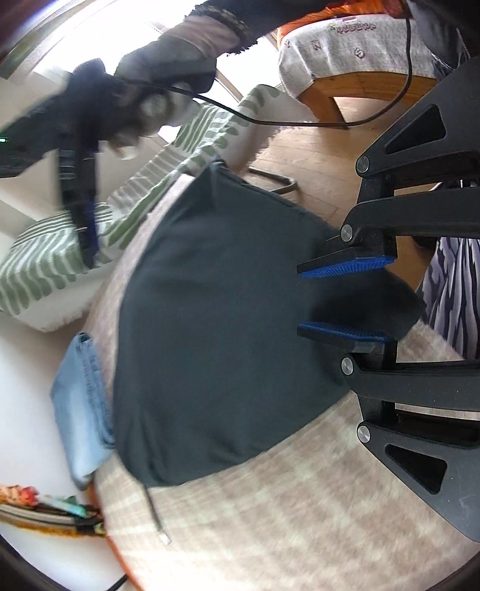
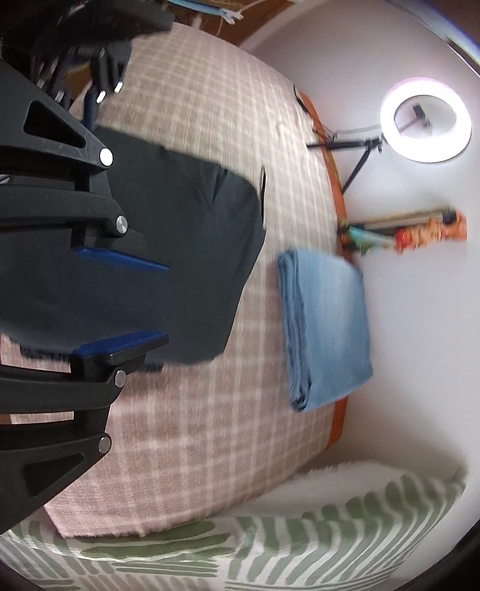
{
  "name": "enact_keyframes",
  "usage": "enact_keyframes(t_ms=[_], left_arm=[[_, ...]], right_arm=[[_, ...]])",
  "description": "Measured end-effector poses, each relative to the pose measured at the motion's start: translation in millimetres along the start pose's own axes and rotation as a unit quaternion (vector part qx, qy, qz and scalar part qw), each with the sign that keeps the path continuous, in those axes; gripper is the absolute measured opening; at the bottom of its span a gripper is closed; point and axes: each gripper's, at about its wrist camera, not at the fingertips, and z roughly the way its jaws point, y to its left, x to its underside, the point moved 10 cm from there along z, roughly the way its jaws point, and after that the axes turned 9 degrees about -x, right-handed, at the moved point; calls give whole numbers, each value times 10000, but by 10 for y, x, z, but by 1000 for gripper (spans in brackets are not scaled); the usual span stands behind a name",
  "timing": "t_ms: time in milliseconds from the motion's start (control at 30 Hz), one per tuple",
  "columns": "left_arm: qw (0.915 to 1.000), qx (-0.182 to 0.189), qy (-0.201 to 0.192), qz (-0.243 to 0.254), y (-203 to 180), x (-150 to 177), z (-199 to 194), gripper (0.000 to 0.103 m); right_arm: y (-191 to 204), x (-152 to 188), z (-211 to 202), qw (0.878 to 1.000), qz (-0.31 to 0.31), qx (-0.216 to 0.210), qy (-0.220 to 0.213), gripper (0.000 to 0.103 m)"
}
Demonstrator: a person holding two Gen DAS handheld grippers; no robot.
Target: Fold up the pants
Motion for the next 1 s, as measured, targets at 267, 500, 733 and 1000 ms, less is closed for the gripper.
enact_keyframes(t_ms=[267,500,733,1000], left_arm=[[9997,103,-147,-168,-67,83,43,23],[9997,-33,-224,-16,-111,97,69,23],[9998,-9,-200,-19,-109,92,86,23],[9998,-47,-216,-14,-103,89,97,23]], right_arm=[[752,-492,517,9959,-457,-777,121,39],[1317,-816,1435,9848,-1229,-929,804,42],[1244,-798,1977,9739,-1562,-577,1540,46],[1229,-791,1924,9742,-1757,-465,1338,0]])
